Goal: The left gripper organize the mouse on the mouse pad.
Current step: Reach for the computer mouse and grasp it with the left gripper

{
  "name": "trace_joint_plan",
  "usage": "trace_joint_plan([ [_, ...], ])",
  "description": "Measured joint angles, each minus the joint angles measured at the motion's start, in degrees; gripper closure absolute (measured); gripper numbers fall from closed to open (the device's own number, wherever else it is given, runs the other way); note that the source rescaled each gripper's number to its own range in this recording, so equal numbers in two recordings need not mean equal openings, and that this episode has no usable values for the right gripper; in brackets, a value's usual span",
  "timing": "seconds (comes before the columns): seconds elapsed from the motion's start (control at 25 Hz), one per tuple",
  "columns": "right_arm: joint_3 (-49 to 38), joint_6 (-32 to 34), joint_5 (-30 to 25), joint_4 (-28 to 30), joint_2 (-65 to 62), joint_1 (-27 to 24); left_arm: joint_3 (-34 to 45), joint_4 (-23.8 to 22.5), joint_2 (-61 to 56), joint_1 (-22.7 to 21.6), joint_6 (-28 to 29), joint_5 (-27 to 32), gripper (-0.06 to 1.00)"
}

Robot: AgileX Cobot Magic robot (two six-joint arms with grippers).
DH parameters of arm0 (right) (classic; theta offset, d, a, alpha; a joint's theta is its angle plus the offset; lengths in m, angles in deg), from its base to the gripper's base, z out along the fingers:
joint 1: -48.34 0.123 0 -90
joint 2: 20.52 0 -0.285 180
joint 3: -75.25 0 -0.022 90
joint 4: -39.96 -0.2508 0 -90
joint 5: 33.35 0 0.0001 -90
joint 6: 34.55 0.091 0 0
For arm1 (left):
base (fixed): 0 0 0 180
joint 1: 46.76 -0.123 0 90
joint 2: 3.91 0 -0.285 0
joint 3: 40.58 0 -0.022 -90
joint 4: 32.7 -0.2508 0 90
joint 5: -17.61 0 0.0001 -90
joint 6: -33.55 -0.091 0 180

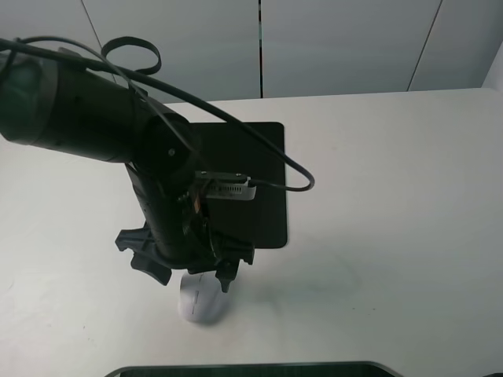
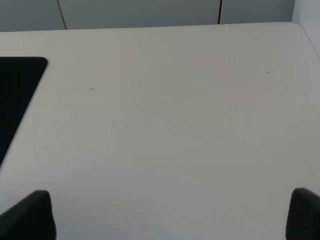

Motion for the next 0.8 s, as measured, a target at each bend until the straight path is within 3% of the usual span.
trace_joint_plan([
  [0.8,0.00,0.00,0.00,0.00,0.00,0.00,0.00,-0.24,3.33,0.00,-0.09,-3.78,-0.03],
])
